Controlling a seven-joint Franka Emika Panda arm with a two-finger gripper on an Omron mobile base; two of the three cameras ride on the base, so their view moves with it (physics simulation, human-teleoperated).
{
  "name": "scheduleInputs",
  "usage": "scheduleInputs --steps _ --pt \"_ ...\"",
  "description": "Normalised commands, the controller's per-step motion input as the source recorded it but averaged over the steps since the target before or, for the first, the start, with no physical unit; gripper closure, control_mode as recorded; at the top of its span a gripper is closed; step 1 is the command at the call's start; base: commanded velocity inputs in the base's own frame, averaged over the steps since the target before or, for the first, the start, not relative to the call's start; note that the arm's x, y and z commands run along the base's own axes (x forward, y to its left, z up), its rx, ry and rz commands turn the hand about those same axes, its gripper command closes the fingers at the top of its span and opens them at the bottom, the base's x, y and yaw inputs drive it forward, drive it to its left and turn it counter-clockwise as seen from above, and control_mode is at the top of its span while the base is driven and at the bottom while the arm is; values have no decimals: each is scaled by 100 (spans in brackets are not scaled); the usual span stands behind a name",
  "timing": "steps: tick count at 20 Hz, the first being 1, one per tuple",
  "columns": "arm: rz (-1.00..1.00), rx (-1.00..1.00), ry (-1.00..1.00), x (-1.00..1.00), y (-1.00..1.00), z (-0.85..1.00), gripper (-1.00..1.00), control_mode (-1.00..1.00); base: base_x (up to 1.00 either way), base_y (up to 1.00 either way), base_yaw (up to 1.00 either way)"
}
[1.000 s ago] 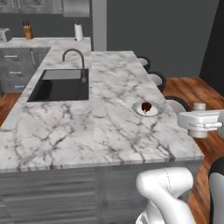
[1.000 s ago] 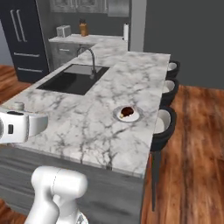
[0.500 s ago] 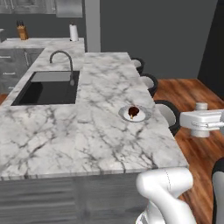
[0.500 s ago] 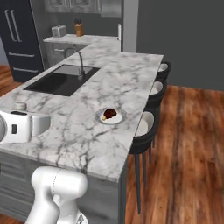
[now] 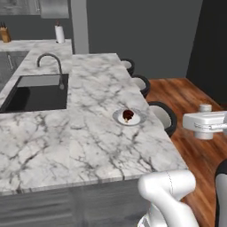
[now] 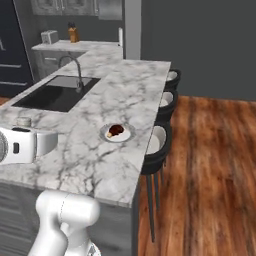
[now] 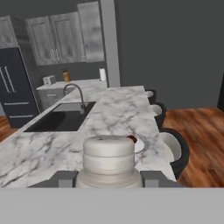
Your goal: Retrieve the shaker from the cabinet and place it next the steak on a plate on the dining table.
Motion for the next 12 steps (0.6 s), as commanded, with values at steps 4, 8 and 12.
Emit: scheduleInputs --steps 4,8,12 --pt "0 0 0 0 0 0 100 100 79 -14 -24" --pt "12 2 11 75 -23 -4 100 -100 23 0 0" --pt "47 3 10 100 -53 -10 100 -100 0 0 0"
